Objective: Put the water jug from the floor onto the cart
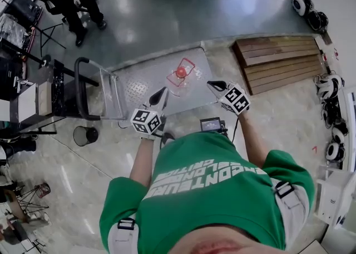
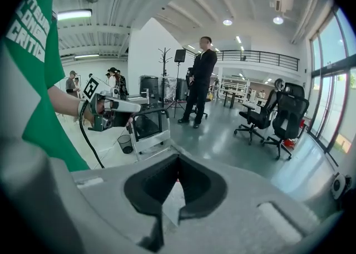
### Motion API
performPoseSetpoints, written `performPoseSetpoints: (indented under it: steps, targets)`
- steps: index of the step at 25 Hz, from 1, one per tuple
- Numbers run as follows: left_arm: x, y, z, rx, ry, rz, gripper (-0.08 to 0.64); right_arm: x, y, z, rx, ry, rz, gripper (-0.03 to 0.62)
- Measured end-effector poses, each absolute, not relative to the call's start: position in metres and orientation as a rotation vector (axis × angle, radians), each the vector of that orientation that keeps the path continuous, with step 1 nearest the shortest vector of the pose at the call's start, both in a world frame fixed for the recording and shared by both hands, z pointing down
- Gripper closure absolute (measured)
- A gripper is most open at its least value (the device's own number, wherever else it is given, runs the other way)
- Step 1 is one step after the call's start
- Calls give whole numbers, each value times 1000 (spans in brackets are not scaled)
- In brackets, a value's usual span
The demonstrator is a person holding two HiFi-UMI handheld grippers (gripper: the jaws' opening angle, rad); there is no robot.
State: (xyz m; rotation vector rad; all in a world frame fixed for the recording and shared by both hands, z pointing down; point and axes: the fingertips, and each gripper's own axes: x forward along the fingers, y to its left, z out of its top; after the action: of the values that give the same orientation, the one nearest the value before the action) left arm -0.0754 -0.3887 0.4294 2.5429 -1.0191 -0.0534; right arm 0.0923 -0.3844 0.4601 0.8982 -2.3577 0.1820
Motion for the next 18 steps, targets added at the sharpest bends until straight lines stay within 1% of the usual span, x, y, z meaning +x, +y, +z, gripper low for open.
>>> performPoseSetpoints:
  steps: [8, 18]
  targets:
    - [-28, -392, 429, 2536, -1031, -8, 543, 135, -387, 463, 908, -2395, 208, 598]
    - [-18, -393, 430, 2527, -1047, 22, 543, 141, -387, 468, 902, -2419, 212, 600]
